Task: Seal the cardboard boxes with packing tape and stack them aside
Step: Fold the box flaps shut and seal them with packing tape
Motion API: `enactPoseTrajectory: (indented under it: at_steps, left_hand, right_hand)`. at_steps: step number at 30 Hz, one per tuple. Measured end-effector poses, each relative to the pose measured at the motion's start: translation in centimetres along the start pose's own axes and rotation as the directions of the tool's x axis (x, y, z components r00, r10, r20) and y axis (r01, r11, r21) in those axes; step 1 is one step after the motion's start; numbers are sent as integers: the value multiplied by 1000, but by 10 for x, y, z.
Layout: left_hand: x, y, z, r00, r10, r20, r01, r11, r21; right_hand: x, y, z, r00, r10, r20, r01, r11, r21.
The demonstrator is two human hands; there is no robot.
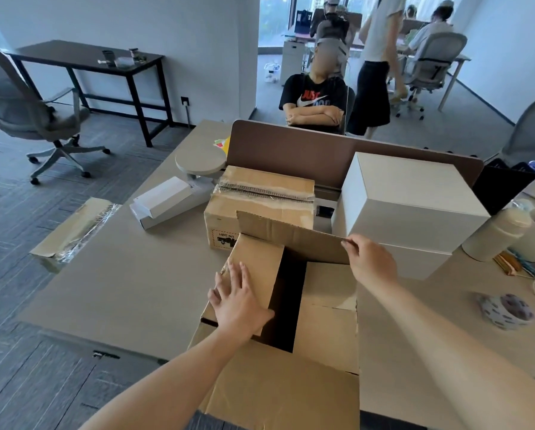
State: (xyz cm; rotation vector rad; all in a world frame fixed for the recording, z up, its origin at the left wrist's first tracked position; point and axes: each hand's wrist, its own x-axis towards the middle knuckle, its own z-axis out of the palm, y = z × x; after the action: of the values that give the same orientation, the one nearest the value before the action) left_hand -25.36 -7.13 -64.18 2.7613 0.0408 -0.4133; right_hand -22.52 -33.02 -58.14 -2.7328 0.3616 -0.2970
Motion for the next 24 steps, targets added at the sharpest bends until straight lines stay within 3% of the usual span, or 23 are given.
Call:
enactPoseTrajectory:
  at_steps: [5, 8, 10, 12, 15, 18, 21, 24]
  left_hand:
    - [-7, -15, -28, 998, 29, 63, -21, 992, -120]
    - [-10, -26, -51, 996, 26, 81, 8, 924, -383]
    - [-12, -33, -66, 999, 22, 39, 3, 835, -549]
    - [-11, -42, -83, 999, 18, -29, -32, 781, -623]
    - [-11, -55, -105, 999, -30, -40, -7, 701, -713]
    - [-8, -71, -124, 993, -113, -42, 54, 726, -685]
    - [6, -94, -132, 976, -219, -14, 150, 712, -686]
    - [23, -121, -128, 949, -313, 23, 245, 691, -680]
  right_hand:
    - [13, -12, 4, 992, 36, -121, -15, 986, 167]
    - [19, -25, 11, 968, 87, -234, -31, 972, 231]
    - [20, -31, 19, 953, 61, -296, -1, 980, 198]
    - [17, -31, 31, 953, -28, -303, 48, 997, 59]
    - [10, -26, 47, 976, -60, -208, 40, 994, -99]
    - [5, -27, 59, 1000, -6, -1, 5, 984, -178]
    - [2, -28, 69, 971, 94, 221, -50, 979, -198]
    - [-3, -33, 77, 924, 163, 346, -109, 979, -171]
